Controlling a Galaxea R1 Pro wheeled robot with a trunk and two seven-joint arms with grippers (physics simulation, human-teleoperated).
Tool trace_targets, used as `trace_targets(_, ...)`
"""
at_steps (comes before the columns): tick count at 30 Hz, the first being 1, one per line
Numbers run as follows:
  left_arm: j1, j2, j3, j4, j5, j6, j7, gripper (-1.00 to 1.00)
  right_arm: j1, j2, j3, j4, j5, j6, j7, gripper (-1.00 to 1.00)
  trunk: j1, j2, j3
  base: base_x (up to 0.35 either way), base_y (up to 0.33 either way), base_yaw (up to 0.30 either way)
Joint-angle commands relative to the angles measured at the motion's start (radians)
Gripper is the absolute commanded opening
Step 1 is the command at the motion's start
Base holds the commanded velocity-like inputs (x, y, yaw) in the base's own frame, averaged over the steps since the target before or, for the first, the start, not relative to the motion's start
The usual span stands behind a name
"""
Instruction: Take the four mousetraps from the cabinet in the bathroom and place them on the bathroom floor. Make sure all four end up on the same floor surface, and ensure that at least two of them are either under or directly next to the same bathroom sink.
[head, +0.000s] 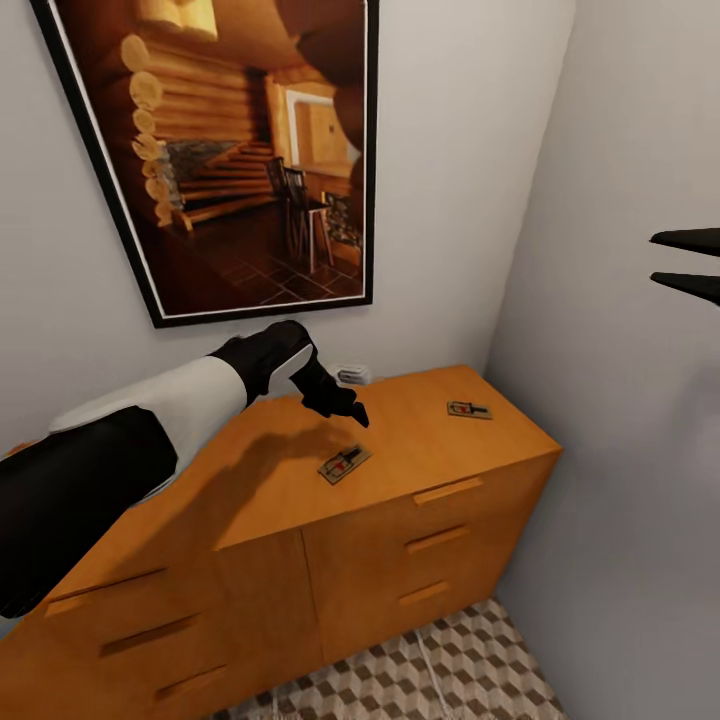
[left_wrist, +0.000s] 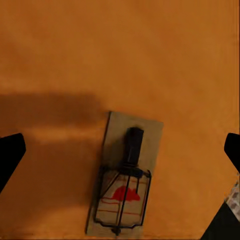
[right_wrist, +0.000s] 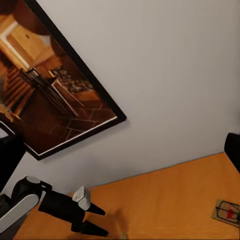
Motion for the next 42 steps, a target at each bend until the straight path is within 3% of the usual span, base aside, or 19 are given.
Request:
trace_targets(1,-0.001,0.000,-0.004,0.001,-0.006,0.000,-0.011,1.00,-0.002,-0.001,0.002,0.001,0.006,0.002,0.007,1.00,0.000,-0.001,-0.001,-0.240,0.000,0.000)
trace_targets(42,0.000,0.002,-0.004,0.007,-0.007,-0.005,-0.010,1.00,-0.002,0.001,0.002,0.001,0.006,0.002,0.007,1.00,0.000,-0.001,-0.001,-0.023,0.000,0.000)
